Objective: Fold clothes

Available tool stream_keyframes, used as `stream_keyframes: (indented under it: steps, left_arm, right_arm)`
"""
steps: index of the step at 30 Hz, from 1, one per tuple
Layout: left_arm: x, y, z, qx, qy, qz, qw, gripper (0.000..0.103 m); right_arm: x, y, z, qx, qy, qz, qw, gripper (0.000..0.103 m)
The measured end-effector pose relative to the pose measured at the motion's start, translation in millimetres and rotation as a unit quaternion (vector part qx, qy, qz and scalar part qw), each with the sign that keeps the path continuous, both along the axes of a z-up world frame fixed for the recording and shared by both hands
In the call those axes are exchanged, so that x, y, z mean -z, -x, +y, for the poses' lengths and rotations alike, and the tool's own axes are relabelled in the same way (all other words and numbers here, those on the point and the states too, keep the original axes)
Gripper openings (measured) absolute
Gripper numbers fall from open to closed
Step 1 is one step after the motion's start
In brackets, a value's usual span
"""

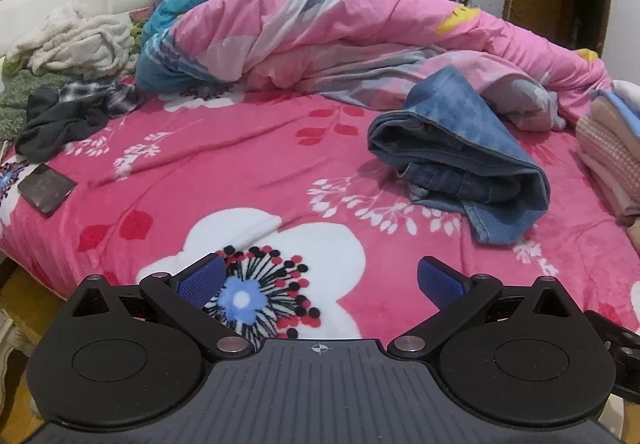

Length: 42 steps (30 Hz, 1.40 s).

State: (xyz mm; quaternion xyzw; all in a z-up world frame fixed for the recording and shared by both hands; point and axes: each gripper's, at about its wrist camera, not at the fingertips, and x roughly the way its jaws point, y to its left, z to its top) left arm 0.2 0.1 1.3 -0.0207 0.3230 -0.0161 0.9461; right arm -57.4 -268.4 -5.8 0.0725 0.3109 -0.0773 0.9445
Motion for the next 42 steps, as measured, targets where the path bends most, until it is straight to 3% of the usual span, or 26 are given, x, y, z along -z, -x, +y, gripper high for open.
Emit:
stream_keyframes:
  steps: [7, 13, 18, 25, 29, 42]
  left_arm:
    - [0, -6, -3, 0.020, -0.002, -0.019, 0.9996, 0.103]
    - [-6, -7, 2, 0.030, 0.036, -0.052, 0.9976, 0.103]
    - [-10, -8, -1, 0.010, 0.072, -0.049, 0.9961, 0.103]
    - [-13, -9, -19, -0.014, 0.046, -0.040, 0.9980, 0.103]
    - [-15, -9, -32, -0.009, 0.014, -0.048, 0.9987, 0.103]
    - [-16, -18, -44, -0.005, -0.029, -0.023, 0.9993, 0.103]
  right_arm:
    - [2, -9, 2, 0.001, 0.006, 0.001, 1.000, 0.103]
    - [2, -5, -1, 0.016, 0.023, 0.000, 1.000, 0.103]
    - [3, -2, -9, 0.030, 0.023, 0.000, 0.999, 0.103]
    - [4, -6, -27, 0.048, 0.022, -0.006, 0.999, 0.103]
    - [5, -11, -34, 0.050, 0.017, -0.001, 0.999, 0.103]
    - [9, -21, -38, 0.056, 0.007, 0.012, 0.998, 0.103]
